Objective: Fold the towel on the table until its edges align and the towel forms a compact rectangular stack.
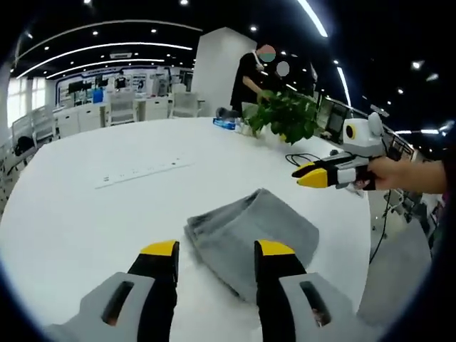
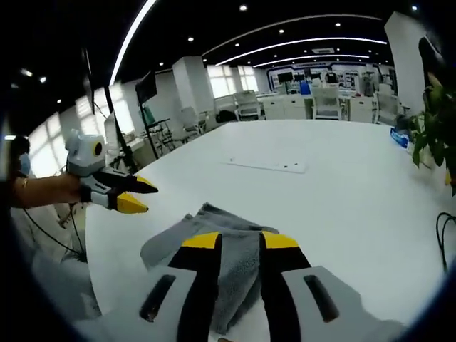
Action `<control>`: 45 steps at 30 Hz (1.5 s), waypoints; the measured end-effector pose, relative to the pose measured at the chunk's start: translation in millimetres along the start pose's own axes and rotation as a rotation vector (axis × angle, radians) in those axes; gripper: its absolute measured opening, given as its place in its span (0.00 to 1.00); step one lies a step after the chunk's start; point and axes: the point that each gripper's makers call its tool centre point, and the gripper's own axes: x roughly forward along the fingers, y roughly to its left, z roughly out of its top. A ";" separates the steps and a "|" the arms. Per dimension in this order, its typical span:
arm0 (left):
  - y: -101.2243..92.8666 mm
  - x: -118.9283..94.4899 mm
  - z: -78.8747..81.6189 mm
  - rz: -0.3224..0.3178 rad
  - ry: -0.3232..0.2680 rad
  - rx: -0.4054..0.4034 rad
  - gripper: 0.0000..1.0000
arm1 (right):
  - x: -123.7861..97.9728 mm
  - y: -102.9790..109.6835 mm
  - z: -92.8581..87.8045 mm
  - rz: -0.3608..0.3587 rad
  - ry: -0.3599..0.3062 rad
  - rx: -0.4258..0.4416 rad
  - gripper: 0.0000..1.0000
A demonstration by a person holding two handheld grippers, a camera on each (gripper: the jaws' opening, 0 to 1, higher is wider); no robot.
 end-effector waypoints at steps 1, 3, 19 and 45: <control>-2.9 -5.3 0.8 0.000 -0.008 0.003 0.47 | -4.4 3.1 -1.3 0.004 0.000 -0.001 0.27; -9.2 -18.4 1.0 0.000 -0.029 -0.001 0.50 | -18.1 12.5 -3.2 0.019 -0.006 0.015 0.31; -62.8 -80.4 -20.5 -0.015 -0.105 0.042 0.69 | -85.6 62.3 -37.5 0.004 -0.002 -0.042 0.55; -104.3 -101.5 -66.4 -0.038 -0.083 -0.026 0.70 | -131.2 85.5 -99.6 -0.065 0.053 -0.001 0.58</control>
